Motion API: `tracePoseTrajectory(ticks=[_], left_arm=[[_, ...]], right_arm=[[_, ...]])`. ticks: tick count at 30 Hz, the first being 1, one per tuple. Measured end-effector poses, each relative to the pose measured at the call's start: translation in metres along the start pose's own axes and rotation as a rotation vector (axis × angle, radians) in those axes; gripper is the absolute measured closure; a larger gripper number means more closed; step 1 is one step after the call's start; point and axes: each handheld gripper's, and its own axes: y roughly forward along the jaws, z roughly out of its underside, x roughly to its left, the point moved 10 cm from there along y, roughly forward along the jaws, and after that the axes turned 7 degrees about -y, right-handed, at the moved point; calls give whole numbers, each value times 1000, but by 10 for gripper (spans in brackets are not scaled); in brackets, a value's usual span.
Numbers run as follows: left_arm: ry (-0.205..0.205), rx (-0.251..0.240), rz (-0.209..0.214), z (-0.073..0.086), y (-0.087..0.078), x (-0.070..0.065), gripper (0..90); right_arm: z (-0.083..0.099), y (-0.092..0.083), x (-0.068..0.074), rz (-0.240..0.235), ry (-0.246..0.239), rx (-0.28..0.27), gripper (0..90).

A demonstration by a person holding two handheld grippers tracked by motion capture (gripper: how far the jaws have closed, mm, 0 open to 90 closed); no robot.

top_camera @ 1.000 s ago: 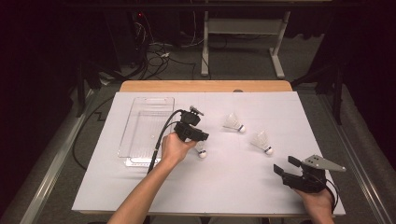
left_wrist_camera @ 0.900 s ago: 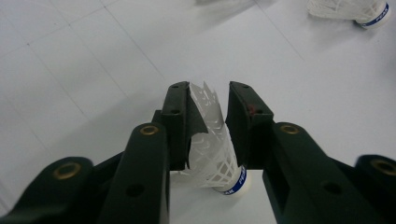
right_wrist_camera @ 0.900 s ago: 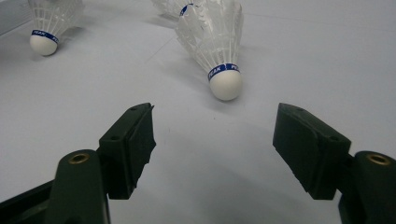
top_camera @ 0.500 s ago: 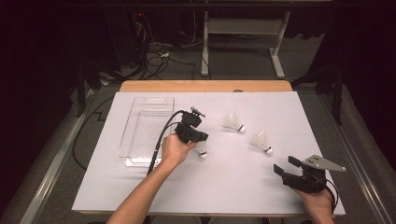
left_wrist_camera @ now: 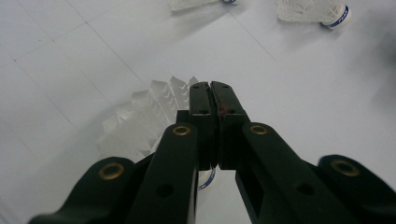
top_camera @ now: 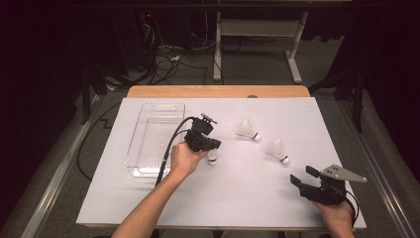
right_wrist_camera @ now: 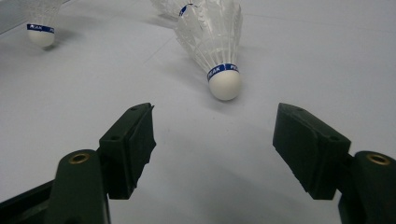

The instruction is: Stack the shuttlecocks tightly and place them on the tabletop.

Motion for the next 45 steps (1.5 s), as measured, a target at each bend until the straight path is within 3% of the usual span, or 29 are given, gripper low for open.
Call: tracePoseTrajectory(ticks=[26,38,45], left_arm=[[-56,-80,-73,-14,-11,37,877],[-79,-103,-107,-20,-12,51,876],[-78,-133,-130,-29,-16,52,876]], right_arm=[[0,0,0,2,2,0,296],[0,0,0,1,2,0,295],[0,0,0,0,2,0,295]])
